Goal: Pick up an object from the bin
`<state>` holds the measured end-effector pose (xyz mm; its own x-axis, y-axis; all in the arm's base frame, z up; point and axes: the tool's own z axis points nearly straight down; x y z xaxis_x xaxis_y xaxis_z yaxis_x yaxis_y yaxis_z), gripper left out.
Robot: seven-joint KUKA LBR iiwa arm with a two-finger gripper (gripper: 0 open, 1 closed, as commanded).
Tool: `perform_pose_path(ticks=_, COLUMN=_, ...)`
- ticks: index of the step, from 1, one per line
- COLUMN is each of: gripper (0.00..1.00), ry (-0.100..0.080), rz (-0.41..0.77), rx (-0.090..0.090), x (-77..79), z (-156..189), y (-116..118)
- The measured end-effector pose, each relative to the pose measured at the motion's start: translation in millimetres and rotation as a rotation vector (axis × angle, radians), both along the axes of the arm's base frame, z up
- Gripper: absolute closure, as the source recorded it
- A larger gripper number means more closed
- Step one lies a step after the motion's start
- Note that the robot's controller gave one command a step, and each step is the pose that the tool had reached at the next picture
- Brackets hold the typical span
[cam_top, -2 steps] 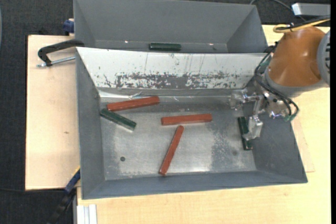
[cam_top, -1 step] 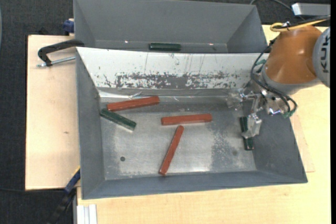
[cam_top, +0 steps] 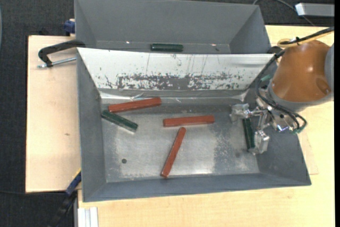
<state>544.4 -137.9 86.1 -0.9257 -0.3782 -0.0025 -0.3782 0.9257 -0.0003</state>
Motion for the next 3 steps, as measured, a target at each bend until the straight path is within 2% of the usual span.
perform_pose_path(ticks=1, gripper=0.0, ry=0.004, rz=0.027, rx=0.001, x=-26.3, z=2, y=0)
perform_pose_path(ticks=2, gripper=0.0, ry=-0.002, rz=0.193, rx=-0.001, x=-25.8, z=2, y=-7)
perform_pose_path(ticks=3, gripper=1.0, ry=-0.004, rz=0.467, rx=0.004, x=6.8, z=-15, y=-12)
